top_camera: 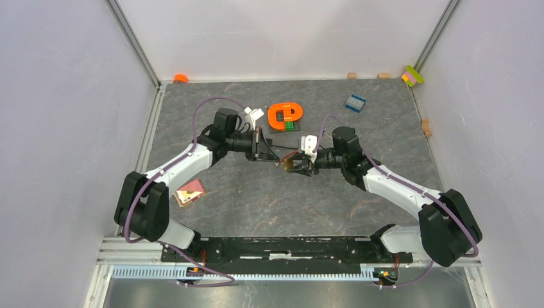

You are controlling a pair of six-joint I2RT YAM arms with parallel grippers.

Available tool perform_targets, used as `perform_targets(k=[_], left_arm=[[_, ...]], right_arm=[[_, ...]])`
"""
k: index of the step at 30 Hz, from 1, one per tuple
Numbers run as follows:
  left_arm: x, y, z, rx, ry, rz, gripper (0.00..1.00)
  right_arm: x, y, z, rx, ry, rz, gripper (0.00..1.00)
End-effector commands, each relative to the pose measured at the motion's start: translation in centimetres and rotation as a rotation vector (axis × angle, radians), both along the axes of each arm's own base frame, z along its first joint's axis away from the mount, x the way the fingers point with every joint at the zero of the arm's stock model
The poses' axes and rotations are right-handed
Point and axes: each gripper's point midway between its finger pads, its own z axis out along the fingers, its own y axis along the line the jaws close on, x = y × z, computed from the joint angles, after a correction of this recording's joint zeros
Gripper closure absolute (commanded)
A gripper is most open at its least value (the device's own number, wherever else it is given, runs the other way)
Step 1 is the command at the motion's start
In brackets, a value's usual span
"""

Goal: Unlock with the key
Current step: Unlock the lock.

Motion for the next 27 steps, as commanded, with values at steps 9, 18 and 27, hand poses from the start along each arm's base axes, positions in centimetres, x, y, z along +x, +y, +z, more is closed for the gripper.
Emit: perform_targets(k=[9, 18, 27], left_arm=[[0.2, -0.7, 1.5, 0.025, -0.113, -0.016, 0.98], [-0.6, -1.1, 1.8, 0.021, -0.178, -0.047, 0.98], [-0.6, -1.8, 1.4, 0.015, -0.152, -0.046, 0.98]], right_arm=[[-0.8, 1.1, 4.3, 0.094, -0.054, 0.093, 1.00], [-0.2, 1.7, 4.8, 0.135, 0.049, 0.056, 1.00], [0.4, 1.6, 5.1, 0.140, 0.047, 0.013, 1.00]])
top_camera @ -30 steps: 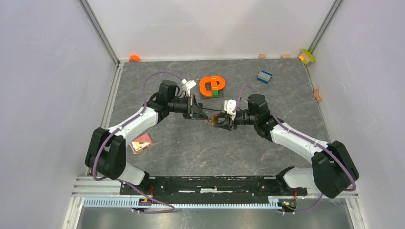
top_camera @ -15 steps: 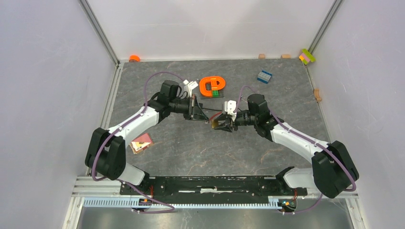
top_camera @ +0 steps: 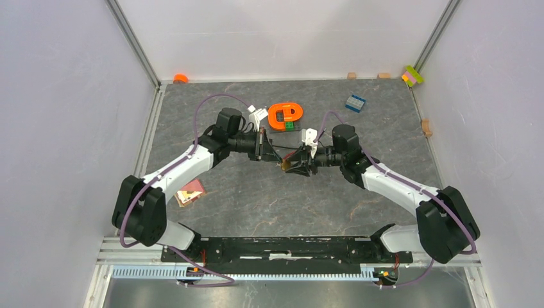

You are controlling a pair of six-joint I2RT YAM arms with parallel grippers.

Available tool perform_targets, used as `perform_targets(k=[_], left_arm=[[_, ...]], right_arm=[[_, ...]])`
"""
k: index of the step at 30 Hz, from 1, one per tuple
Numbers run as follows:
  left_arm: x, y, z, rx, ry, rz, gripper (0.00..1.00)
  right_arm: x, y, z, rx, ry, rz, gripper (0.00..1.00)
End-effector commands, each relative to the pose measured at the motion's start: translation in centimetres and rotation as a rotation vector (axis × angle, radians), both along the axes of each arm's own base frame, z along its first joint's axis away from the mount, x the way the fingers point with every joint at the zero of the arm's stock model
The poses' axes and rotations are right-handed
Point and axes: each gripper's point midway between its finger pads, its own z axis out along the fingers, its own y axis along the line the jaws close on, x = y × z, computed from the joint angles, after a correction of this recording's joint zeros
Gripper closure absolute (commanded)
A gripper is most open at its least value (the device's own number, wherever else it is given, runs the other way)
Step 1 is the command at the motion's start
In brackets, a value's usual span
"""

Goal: Unlock with the key
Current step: Unlock the lock.

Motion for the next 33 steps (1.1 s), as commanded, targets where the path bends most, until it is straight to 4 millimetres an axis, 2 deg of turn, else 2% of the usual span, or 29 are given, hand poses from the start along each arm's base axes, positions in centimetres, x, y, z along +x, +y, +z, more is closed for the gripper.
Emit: perform_targets(k=[1, 8, 12, 15, 18, 33], left_arm=[[0.5, -0.9, 0.7, -0.021, -0.051, -0.006, 0.98], [0.8, -1.1, 0.8, -0.018, -0.060, -0.020, 0.96], [0.9, -0.7, 1.9, -0.013, -0.127, -0.030, 0.75], [1.1, -0.6, 2.7, -0.005, -0.164, -0.034, 0.63], [1.2, -0.3, 2.8, 0.017, -0.188, -0.036, 0.57], [1.0, -0.5, 1.2, 0.036, -0.162, -0.086, 0.62]], right_arm=[[1.4, 0.9, 4.5, 0.085, -0.121, -0.019, 1.00], [2.1, 0.3, 3.6, 0.041, -0.148, -0.060, 1.00], [2.0, 0.0, 3.2, 0.011, -0.181, -0.058, 1.00], [2.0, -0.3, 2.9, -0.005, -0.195, -0.058, 1.00], [1.8, -0.4, 2.9, -0.008, -0.202, -0.057, 1.00], [1.6, -0.4, 2.9, -0.005, -0.199, -0.046, 1.00]])
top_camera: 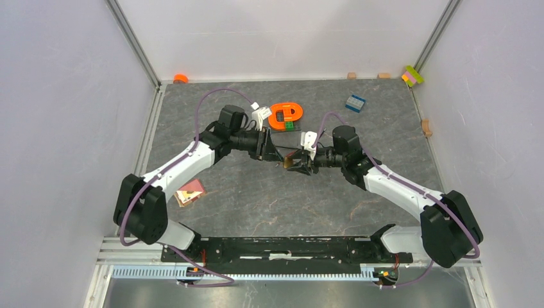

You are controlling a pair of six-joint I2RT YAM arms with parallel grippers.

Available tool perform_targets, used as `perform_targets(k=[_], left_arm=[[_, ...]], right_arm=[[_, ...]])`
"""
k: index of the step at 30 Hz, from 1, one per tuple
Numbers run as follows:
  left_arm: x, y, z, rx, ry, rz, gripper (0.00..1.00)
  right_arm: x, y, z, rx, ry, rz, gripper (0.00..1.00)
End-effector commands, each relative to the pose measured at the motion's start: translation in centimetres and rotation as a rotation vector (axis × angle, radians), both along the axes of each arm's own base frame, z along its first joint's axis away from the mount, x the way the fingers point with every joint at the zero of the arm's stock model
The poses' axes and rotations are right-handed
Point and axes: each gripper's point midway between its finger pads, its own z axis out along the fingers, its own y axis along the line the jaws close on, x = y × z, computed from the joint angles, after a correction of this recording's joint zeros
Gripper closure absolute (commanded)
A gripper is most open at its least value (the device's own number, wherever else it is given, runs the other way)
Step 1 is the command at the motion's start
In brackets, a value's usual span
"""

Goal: Unlock with the key
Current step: Unlock the lock.

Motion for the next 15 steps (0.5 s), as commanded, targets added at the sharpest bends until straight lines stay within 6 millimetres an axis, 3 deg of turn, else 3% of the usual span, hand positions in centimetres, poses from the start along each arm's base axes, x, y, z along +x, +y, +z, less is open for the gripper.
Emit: perform_targets(k=[1, 8, 15], left_arm=[[0.4, -0.7, 1.3, -0.026, -0.060, -0.050, 0.63], [0.1, -1.0, 0.7, -0.035, -0.033, -0.074, 0.78], [-0.6, -1.5, 1.5, -0.092, -0.105, -0.166, 0.98]], right_arm=[[0.4, 0.5, 3.1, 0.049, -0.088, 0.015, 1.00], [0.4, 0.5, 2.9, 0.048, -0.079, 0.018, 1.00], [0.3, 0.7, 3.0, 0.056, -0.056, 0.022, 1.00]])
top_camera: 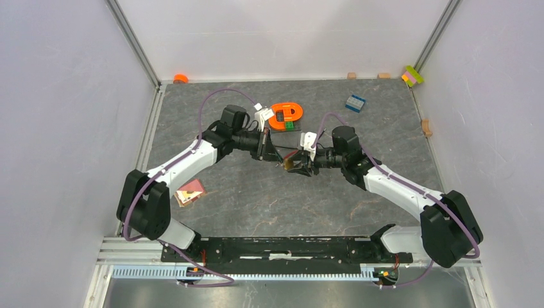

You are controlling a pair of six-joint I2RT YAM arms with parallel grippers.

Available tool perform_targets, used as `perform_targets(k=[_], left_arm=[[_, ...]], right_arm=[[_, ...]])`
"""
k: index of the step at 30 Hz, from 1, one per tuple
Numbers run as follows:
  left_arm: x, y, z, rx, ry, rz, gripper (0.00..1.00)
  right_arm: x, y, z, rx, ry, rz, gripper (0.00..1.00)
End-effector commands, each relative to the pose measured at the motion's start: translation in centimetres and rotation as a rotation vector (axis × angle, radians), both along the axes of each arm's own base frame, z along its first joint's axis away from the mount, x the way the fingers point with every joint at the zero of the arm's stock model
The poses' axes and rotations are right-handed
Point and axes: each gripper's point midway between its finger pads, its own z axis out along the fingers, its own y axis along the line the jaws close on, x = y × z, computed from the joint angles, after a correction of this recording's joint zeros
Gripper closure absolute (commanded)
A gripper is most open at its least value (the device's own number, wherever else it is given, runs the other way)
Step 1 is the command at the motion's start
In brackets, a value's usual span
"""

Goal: Unlock with the key
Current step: Unlock the lock.

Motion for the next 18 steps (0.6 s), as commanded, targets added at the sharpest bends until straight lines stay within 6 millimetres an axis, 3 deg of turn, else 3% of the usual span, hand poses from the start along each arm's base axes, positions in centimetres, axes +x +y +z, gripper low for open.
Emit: perform_targets(k=[1, 7, 18], left_arm=[[-0.5, -1.2, 2.0, -0.088, -0.142, -0.136, 0.98], [-1.8, -1.4, 2.2, -0.100, -0.325, -0.251, 0.98], [-5.2, -0.7, 0.4, -0.093, -0.737, -0.546, 0.98]], right_arm=[[0.7, 0.8, 3.4, 0.071, -0.075, 0.014, 1.00], [0.6, 1.1, 3.6, 0.089, -0.037, 0.015, 1.00], [-0.3, 1.6, 3.0, 0.114, 0.052, 0.061, 1.00]])
